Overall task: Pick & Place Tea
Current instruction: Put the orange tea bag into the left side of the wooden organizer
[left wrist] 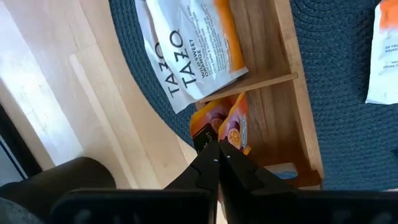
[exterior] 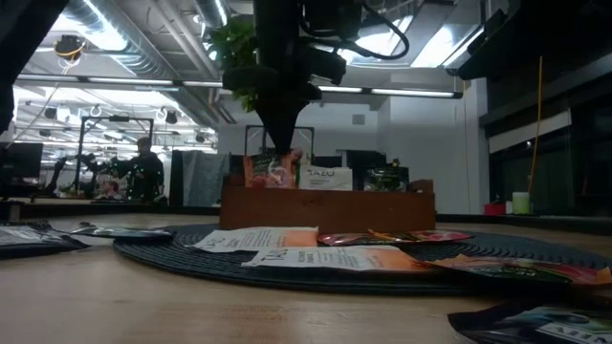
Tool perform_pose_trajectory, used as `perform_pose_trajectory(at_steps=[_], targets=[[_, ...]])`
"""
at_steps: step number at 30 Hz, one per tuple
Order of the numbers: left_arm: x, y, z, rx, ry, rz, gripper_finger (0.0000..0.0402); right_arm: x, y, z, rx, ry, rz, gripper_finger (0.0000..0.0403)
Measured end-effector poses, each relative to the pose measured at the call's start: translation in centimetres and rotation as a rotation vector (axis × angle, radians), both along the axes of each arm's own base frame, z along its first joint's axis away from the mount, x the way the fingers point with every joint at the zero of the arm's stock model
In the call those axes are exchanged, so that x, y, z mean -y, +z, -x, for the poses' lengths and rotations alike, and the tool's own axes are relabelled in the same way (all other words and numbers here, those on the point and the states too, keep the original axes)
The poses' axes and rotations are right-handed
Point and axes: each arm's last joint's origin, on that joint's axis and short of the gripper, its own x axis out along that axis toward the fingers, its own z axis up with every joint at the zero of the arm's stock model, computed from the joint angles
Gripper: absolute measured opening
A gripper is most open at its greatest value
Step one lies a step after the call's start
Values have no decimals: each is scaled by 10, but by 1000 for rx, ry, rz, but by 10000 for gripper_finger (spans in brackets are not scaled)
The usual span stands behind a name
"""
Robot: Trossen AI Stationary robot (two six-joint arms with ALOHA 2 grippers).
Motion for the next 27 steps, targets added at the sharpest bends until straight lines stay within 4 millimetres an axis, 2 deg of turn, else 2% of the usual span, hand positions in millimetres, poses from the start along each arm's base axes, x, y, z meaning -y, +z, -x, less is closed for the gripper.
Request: perform_pose_trajectory(at_steps=[19,27], targets=[[0,-2,-1,3,26,13,3,0,0,0,0,0,0,26],[1,-18,-4,-56,21,2,3,0,0,0,0,-2,-4,26]])
